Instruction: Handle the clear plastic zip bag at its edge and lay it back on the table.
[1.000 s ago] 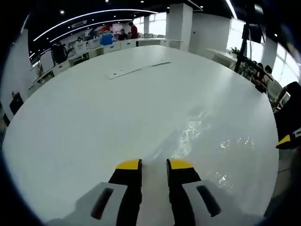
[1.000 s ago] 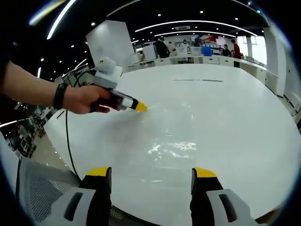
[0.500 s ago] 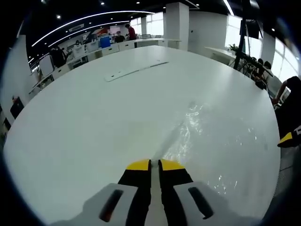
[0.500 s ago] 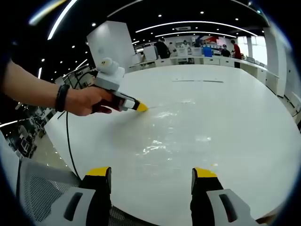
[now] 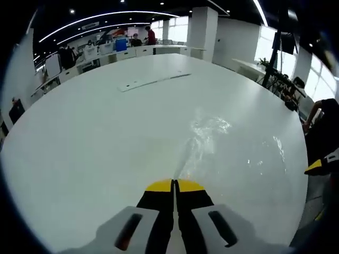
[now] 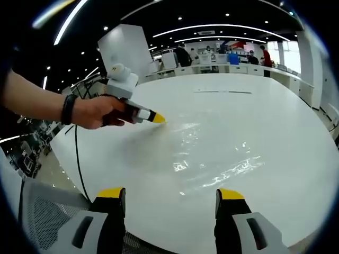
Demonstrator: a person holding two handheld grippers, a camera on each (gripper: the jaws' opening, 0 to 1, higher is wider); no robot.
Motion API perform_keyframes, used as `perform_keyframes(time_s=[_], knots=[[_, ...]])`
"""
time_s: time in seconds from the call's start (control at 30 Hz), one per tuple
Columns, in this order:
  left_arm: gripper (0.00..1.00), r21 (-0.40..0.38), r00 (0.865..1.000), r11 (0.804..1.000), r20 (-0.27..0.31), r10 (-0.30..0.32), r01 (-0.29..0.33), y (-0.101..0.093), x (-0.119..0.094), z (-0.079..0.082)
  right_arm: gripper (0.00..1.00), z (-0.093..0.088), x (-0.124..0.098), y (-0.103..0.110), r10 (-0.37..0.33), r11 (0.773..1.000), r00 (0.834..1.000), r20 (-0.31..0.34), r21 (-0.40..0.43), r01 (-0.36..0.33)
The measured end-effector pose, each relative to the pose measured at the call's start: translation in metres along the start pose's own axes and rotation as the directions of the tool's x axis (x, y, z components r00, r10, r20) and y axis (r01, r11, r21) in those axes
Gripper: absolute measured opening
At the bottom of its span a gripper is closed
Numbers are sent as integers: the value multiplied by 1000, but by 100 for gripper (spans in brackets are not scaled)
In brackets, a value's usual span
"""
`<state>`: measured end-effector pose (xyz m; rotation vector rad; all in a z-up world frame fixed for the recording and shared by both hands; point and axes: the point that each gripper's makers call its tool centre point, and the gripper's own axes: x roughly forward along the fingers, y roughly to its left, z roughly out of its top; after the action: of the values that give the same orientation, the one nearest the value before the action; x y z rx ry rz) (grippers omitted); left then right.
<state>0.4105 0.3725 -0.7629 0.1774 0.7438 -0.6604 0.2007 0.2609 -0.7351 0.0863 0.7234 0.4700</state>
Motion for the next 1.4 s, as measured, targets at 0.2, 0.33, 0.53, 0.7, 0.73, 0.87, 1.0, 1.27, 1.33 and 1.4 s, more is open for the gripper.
perform_keyframes(time_s=[0.2, 0.33, 0.53, 0.7, 0.73, 0.87, 1.0, 1.27, 1.33, 1.4], knots=[[0, 62, 999, 998, 30, -14, 12, -2, -20, 8, 68, 5, -3, 2, 2, 1000, 1000, 10, -10, -2], [0, 140, 999, 990, 37, -24, 18, -3, -33, 10, 68, 6, -2, 1, 11, 1000, 1000, 18, 7, -11], [0, 187, 998, 982, 54, -24, 14, 1, -52, 14, 68, 16, 2, -11, 19, 999, 1000, 20, -27, -18], [0, 273, 997, 962, 63, -42, 23, -3, -62, 18, 68, 37, 4, -26, 21, 993, 1000, 23, -114, -18], [0, 294, 997, 955, 58, -49, 30, -5, -66, 19, 68, 39, 5, -28, 22, 989, 1000, 10, -150, -20], [0, 315, 995, 948, 66, -75, 50, -8, -76, 22, 68, 55, 13, -36, 40, 980, 999, 9, -197, -37], [0, 352, 992, 934, 74, -98, 66, -13, -89, 23, 68, 78, 19, -46, 47, 967, 999, 12, -253, -43], [0, 421, 987, 902, 74, -141, 97, -34, -113, 23, 67, 107, 34, -59, 61, 925, 998, -16, -375, -62], [0, 432, 986, 896, 73, -148, 103, -37, -115, 22, 67, 105, 36, -60, 57, 902, 997, -47, -426, -72], [0, 440, 984, 891, 75, -159, 111, -40, -118, 21, 66, 107, 39, -60, 61, 894, 997, -53, -441, -78]])
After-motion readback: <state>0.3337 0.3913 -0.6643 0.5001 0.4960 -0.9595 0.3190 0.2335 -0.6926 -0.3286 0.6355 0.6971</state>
